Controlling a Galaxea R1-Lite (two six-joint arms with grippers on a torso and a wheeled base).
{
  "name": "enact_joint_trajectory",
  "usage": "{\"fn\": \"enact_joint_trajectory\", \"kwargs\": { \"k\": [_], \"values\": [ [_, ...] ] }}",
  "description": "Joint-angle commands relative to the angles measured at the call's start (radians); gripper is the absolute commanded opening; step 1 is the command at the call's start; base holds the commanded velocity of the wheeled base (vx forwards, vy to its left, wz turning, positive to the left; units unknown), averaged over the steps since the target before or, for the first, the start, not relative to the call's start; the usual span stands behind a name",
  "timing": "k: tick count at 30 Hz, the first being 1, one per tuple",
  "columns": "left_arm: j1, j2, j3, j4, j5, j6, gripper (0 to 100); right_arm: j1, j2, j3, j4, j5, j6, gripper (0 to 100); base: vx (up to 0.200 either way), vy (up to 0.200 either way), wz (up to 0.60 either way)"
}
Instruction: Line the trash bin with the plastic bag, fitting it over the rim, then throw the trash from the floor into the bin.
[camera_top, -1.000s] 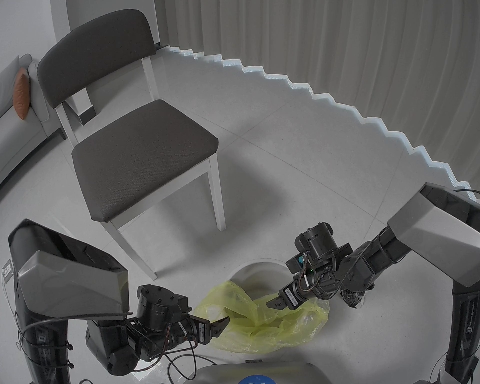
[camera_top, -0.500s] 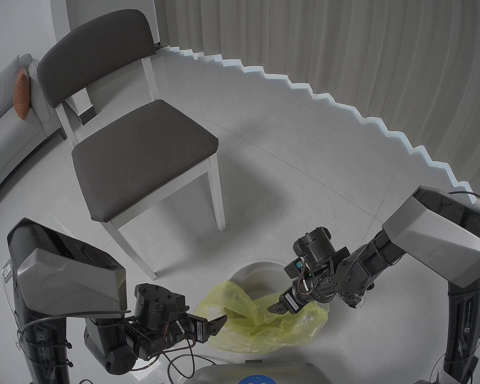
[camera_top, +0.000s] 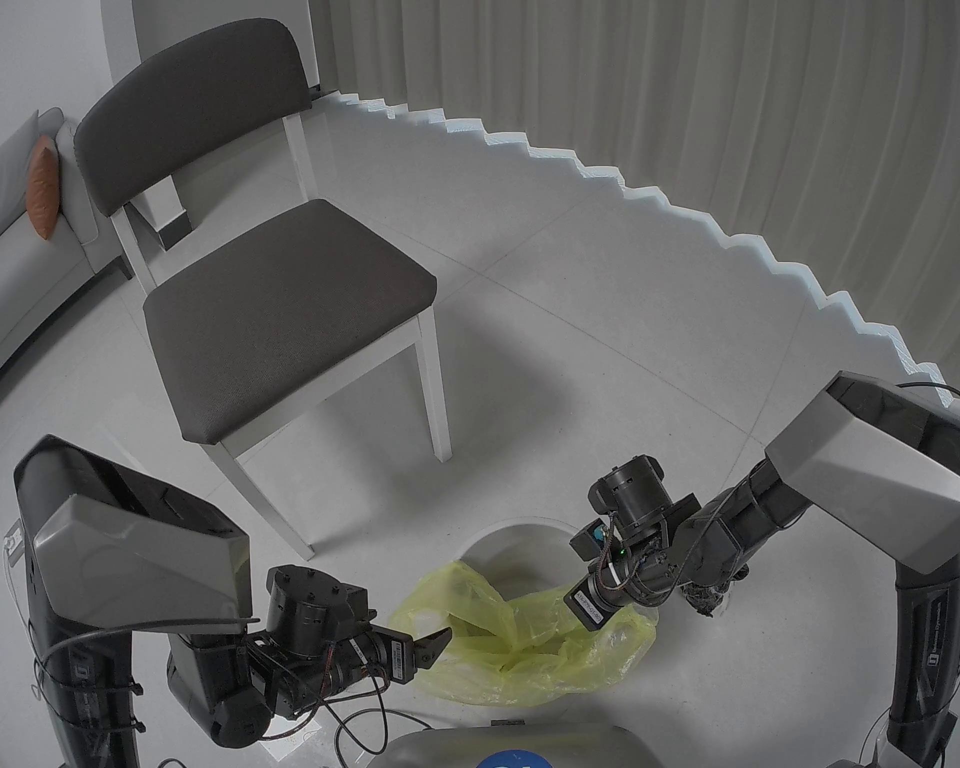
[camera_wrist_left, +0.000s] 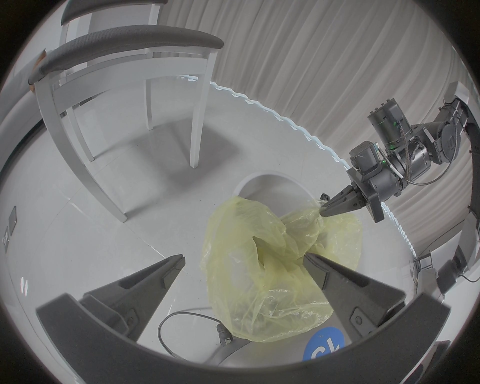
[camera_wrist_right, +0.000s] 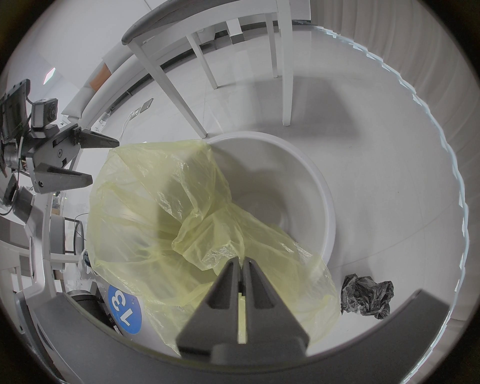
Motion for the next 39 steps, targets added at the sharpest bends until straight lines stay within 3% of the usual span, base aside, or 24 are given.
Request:
{"fn": "enact_joint_trajectory", "kwargs": {
  "k": [1,22,39],
  "values": [
    [0.006,-0.003,0.002,0.0,0.001,0.0,100,-0.001,-0.007,0.001,0.001,0.0,0.004,0,0.0,0.0,0.0],
    [0.081,-0.11,0.058,0.0,-0.002,0.0,100,-0.063,-0.124,-0.146,0.022,0.008,0.013,0,0.0,0.0,0.0],
    [0.088,-0.106,0.112,-0.045,-0.002,-0.005,100,-0.072,-0.004,-0.313,0.024,0.011,0.013,0,0.0,0.0,0.0]
  ]
}}
